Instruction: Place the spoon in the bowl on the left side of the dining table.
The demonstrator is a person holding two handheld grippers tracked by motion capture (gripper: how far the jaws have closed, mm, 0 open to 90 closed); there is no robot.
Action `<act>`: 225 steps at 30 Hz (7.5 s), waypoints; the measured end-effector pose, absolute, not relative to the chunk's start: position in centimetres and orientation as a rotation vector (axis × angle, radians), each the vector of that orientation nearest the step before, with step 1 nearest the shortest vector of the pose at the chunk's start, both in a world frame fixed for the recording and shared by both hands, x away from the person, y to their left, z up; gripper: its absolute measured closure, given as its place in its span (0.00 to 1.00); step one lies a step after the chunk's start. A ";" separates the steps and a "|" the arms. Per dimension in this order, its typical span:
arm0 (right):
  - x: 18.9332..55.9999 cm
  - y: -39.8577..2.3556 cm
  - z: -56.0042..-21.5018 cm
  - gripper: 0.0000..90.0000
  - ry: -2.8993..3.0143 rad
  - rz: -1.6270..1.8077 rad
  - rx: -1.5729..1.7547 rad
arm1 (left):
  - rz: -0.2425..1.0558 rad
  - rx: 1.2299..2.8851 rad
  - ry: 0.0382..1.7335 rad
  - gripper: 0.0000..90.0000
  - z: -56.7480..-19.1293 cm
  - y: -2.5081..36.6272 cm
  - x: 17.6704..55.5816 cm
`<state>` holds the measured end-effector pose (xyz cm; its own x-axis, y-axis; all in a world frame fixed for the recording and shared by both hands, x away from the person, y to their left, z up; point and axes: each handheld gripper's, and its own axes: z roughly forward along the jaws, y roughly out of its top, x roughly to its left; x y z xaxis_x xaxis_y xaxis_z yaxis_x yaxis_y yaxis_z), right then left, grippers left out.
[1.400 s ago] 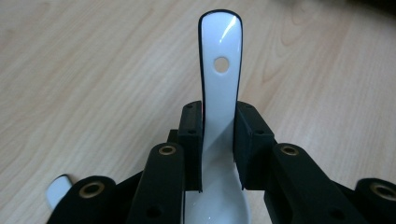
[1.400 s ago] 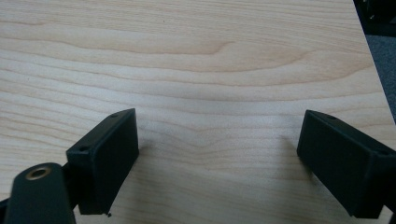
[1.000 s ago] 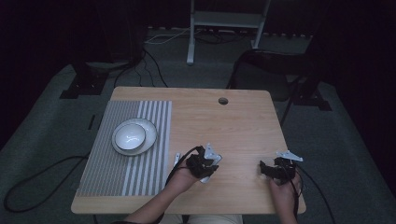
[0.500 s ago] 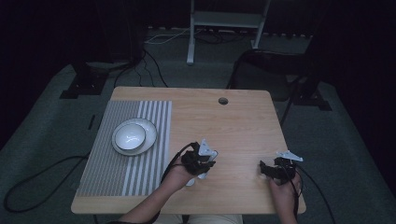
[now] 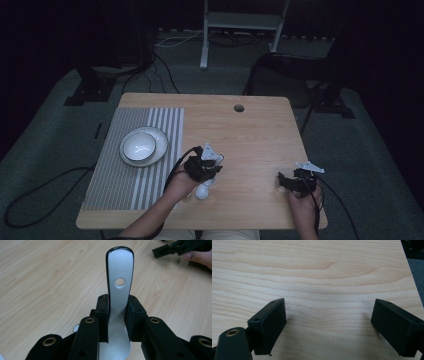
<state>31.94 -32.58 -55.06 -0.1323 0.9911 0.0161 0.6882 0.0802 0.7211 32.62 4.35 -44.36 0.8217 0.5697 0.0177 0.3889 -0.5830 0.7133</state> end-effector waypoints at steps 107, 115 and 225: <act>31.9 -32.6 -55.1 0.13 1.872 0.812 1.660 | 0.530 2.050 1.440 0.65 -47.4 25.0 42.2; 31.9 -32.6 -55.1 0.13 1.872 0.812 1.659 | 0.515 2.045 1.447 0.44 -46.8 24.9 41.1; 31.9 -32.6 -55.0 0.13 1.871 0.812 1.662 | 0.563 1.937 1.391 0.09 -53.4 30.5 23.8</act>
